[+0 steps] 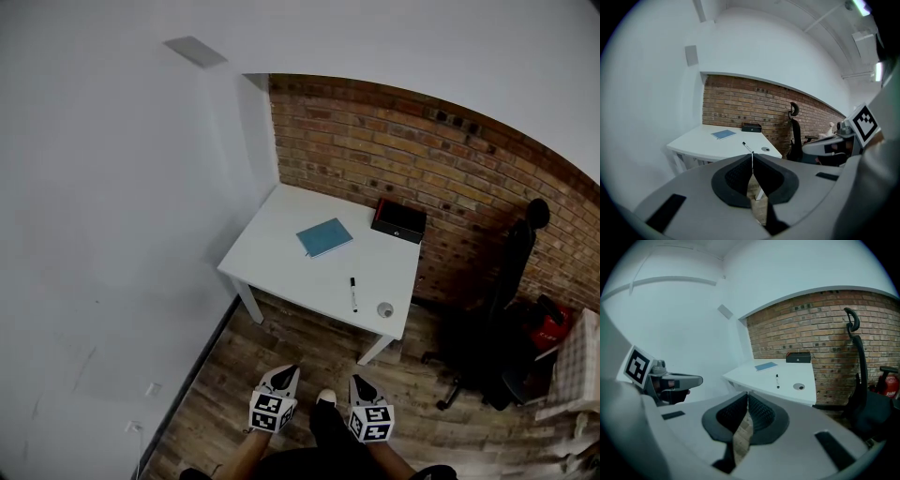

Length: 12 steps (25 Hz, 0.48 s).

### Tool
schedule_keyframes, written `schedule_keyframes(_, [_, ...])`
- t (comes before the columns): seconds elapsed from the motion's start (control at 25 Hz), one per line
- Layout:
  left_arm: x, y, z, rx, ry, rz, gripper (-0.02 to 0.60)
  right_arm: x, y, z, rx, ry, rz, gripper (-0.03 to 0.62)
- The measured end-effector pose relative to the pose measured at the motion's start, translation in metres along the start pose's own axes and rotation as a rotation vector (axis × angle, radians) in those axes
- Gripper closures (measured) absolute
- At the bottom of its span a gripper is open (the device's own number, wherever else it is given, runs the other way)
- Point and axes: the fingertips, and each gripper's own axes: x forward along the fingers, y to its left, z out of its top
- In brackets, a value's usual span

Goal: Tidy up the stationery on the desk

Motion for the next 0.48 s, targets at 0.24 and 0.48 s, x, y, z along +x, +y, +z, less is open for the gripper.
schedule_keyframes(0.24, [0.059, 0.032, 0.035, 0.012, 0.015, 0.008, 0.565, 0.063, -0.023, 0.041, 0.014, 0.002, 0.022, 0.571])
schedule_keyframes(0.48, [0.117, 0.064, 0.071, 0.013, 0.007, 0.023, 0.565, 0.125, -0.049, 0.084, 0.002, -0.008, 0.049, 0.571])
